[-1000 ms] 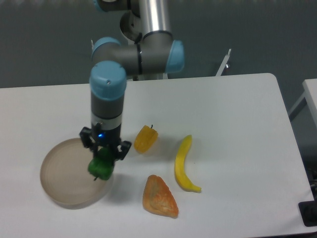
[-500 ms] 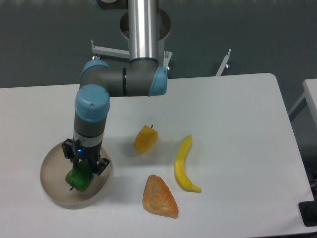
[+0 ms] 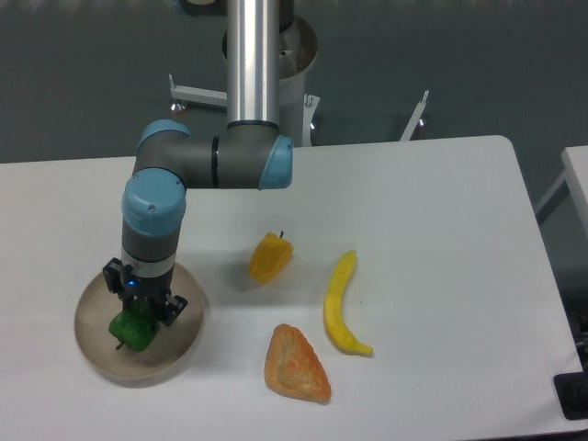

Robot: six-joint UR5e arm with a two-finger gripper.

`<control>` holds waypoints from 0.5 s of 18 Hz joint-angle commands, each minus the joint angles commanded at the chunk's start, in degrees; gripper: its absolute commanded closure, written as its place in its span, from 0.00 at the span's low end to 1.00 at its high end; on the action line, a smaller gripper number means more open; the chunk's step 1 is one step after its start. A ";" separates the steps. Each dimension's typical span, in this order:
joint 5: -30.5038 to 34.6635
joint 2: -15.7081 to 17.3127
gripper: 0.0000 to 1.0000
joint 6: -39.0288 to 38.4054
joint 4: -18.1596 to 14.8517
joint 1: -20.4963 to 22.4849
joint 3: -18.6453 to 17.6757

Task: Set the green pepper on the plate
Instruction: 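Open the gripper to release the green pepper on the plate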

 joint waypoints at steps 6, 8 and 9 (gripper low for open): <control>0.00 -0.18 0.67 -0.26 0.00 -0.18 -0.35; 0.00 -0.18 0.65 -0.26 0.00 -0.26 -0.35; 0.00 -0.18 0.62 -0.26 0.00 -0.26 -0.35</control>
